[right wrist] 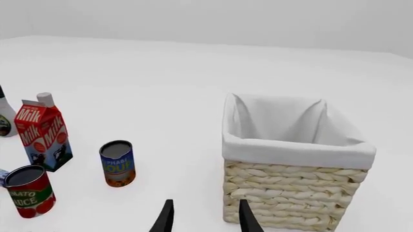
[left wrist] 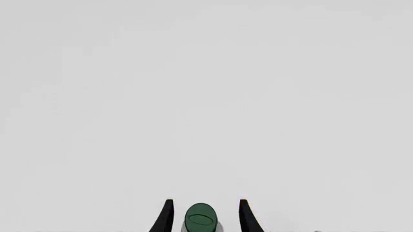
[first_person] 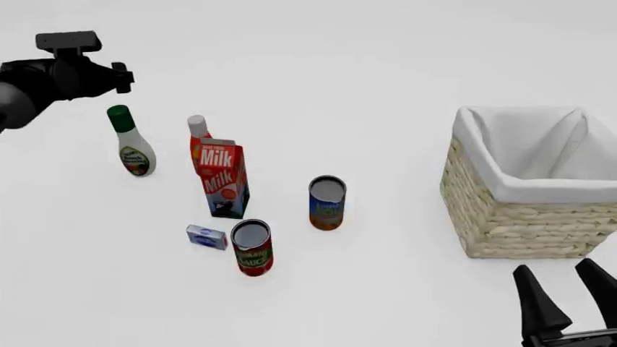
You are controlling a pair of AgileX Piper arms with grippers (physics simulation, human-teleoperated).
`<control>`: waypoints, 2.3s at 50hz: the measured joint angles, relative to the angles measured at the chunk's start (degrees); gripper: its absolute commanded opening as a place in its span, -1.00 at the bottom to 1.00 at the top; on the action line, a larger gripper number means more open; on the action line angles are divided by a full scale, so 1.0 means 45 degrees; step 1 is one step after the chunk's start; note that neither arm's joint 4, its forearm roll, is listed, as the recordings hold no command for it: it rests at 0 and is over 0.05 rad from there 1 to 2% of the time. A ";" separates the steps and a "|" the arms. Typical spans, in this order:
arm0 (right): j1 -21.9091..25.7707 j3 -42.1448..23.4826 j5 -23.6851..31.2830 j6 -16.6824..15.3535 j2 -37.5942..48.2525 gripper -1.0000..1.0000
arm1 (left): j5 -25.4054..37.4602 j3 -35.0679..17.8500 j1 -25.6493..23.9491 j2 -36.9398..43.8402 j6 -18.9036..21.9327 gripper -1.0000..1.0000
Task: Pick the salad dressing and place it in the basket.
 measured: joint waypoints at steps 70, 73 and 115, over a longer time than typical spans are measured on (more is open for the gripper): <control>0.0335 -0.0347 0.0518 -0.0212 -0.0311 1.00 | -0.1004 0.1322 0.0156 0.0816 -0.0831 1.00; 0.0355 -0.0376 0.0510 -0.0225 -0.0276 1.00 | -0.0995 0.1326 0.0164 0.0851 -0.0881 1.00; 0.0516 -0.0526 0.0691 -0.0320 -0.0336 1.00 | -0.1358 0.1922 0.0181 0.0945 -0.1144 -1.00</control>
